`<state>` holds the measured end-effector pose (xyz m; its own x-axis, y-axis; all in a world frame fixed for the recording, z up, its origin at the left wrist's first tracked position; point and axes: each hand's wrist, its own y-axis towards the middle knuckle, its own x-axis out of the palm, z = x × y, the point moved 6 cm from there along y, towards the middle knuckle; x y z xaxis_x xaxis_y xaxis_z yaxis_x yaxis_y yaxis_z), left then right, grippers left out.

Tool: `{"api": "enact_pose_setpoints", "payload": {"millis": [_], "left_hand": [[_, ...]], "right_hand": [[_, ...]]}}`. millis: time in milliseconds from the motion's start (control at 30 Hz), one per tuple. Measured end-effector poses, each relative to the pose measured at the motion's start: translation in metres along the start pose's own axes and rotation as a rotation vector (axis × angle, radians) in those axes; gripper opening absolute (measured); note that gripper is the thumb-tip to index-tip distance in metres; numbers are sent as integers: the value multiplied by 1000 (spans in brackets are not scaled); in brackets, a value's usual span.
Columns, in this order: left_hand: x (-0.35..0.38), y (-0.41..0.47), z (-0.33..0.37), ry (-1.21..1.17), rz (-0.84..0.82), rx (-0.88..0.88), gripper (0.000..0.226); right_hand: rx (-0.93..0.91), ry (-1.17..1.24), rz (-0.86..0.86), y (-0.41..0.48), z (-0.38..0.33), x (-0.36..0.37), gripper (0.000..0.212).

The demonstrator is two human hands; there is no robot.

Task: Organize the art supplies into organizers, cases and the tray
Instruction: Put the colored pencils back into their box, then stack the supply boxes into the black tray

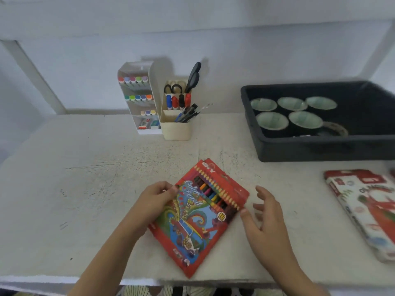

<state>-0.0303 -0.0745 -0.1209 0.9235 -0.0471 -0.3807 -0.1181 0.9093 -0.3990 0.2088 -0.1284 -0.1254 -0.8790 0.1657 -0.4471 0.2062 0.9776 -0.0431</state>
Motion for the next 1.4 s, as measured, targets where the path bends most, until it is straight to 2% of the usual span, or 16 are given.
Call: {"api": "enact_pose_setpoints", "payload": {"millis": [133, 233, 333, 567, 633, 733, 867, 967, 1033, 1133, 1167, 1233, 1300, 1333, 1400], "left_hand": [[35, -20, 9, -283, -28, -49, 18], [69, -31, 21, -389, -79, -35, 13], [103, -39, 34, -354, -144, 0, 10], [159, -37, 55, 122, -199, 192, 10], [169, -37, 59, 222, -190, 225, 14], [189, -39, 60, 359, -217, 207, 18], [204, -40, 66, 496, -225, 91, 24], [209, -45, 84, 724, -229, 55, 25], [219, -53, 105, 926, -232, 106, 21], [257, -72, 142, 1061, -225, 341, 20], [279, -79, 154, 990, -242, 424, 18], [321, -92, 171, 621, -372, 502, 6], [360, -99, 180, 199, -543, 414, 18], [379, -99, 179, 70, -606, 331, 29], [410, -101, 178, -27, -668, 174, 44]], "right_hand": [[211, 222, -25, -9, 10, -11, 38], [255, 374, -12, -17, 10, -27, 16], [198, 239, 69, -19, 18, -58, 13], [134, -387, 134, -5, 53, -119, 16], [131, -487, 138, 0, 56, -126, 19], [122, -538, 123, -1, 55, -139, 21], [88, -591, 37, -1, 56, -149, 36], [18, -610, -23, -1, 51, -159, 26], [-40, -570, -60, -2, 45, -178, 24], [-87, -522, -13, 3, 38, -226, 35], [-85, -550, 48, 8, 40, -249, 37], [-28, -650, 200, 17, 47, -296, 38], [69, -796, 328, 28, 65, -338, 40], [140, -866, 337, 34, 79, -355, 41], [286, -910, 242, 45, 108, -376, 43]]}}
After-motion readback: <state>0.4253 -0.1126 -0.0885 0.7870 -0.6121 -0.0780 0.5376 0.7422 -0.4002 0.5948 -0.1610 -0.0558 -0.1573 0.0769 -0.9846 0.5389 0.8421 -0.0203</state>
